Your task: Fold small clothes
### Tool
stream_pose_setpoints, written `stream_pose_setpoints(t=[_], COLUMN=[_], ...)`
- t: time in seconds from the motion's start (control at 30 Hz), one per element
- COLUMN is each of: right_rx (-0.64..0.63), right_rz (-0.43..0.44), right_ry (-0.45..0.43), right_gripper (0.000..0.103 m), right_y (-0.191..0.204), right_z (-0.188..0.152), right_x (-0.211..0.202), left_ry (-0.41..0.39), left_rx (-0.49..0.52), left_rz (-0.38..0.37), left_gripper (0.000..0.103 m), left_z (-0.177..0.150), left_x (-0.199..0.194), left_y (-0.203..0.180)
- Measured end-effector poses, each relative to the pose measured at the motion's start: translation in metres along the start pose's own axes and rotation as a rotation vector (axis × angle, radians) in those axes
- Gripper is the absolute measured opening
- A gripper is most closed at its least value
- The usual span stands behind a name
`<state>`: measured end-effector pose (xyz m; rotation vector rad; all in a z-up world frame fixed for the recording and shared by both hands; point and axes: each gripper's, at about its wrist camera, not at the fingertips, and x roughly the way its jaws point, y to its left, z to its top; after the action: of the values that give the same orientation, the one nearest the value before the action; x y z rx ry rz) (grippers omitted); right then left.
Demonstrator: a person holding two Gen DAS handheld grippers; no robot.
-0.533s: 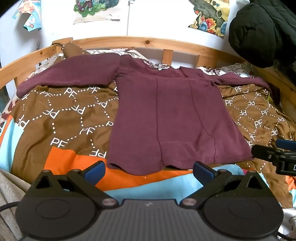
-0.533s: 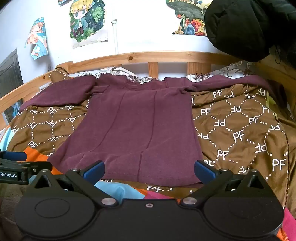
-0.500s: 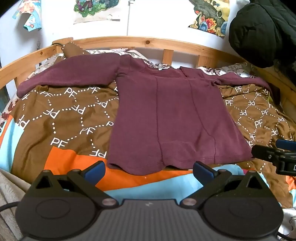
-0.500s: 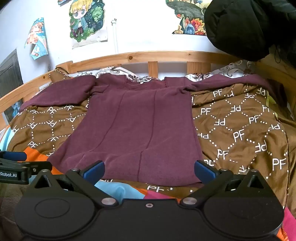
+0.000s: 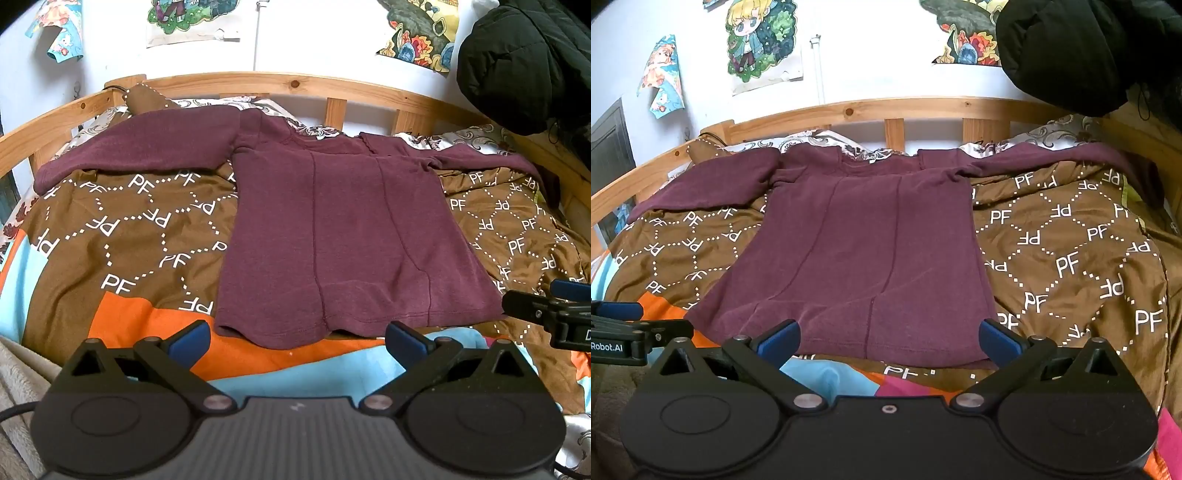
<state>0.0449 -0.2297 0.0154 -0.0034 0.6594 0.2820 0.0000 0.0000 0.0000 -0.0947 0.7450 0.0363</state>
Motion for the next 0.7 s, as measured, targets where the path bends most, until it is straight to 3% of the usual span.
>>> stream_pose_setpoints(t=[0.7], right_rx=[0.004], right_rz=[0.002], right_ry=[0.007], right_gripper=[0.102], right_y=[-0.0031], right_z=[-0.0065], right_x=[0.0021], left_ry=[0.001], left_rx=[0.000], left_rz=[0.000], left_gripper=[0.102], left_z=[0.0000], left_x=[0.0000], left_y=[0.0000])
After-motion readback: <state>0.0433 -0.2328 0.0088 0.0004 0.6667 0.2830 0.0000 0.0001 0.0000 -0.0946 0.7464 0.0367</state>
